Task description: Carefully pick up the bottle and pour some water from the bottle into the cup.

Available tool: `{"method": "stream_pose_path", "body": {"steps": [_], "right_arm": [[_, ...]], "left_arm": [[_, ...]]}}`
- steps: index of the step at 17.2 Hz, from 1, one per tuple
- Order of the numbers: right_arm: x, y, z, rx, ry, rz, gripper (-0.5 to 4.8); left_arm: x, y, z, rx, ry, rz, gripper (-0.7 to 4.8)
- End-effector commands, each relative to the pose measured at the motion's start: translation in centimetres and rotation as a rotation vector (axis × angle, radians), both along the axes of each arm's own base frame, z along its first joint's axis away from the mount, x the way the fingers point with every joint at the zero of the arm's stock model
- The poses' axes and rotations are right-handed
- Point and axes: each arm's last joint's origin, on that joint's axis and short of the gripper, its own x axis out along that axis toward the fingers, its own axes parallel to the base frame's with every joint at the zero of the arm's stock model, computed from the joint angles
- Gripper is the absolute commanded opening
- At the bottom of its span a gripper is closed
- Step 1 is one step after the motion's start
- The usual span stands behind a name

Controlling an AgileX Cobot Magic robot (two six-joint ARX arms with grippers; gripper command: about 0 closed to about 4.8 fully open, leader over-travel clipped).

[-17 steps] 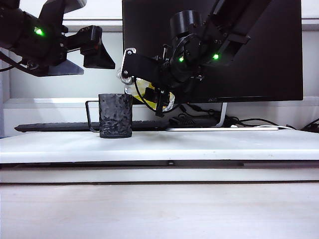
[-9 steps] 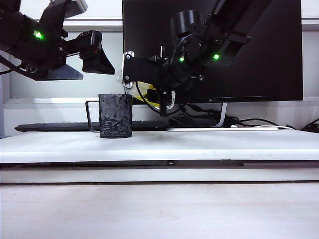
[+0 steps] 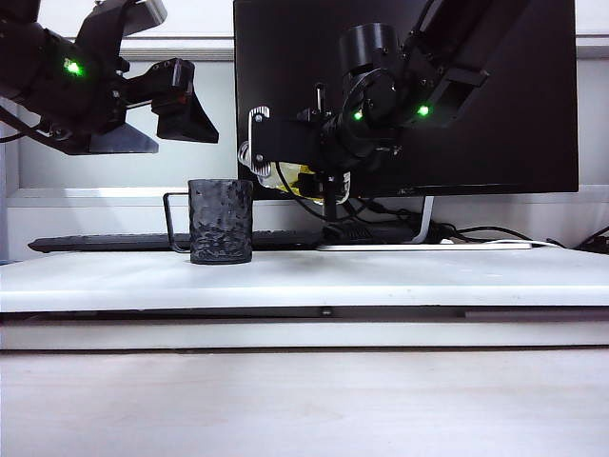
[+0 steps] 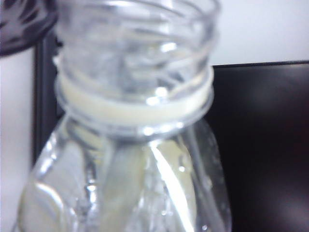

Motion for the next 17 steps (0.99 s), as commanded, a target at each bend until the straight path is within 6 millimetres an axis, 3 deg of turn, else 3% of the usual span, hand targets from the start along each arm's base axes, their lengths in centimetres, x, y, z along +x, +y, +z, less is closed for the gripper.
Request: {"method": "stream_pose_path", "body": {"steps": [1, 17], "right_arm": [[-0.03, 0.11, 1.56, -0.016, -0.104, 0.008, 1.76], [-0.46, 0.84, 1.8, -0.072, -0.163, 0.034, 1.75]], "left_arm": [[-0.01, -0.01, 0.16, -0.004, -0.009, -0.004, 4.79], [-0.06, 0.0, -0.18, 0.01, 0.024, -0.005, 4.79]]}}
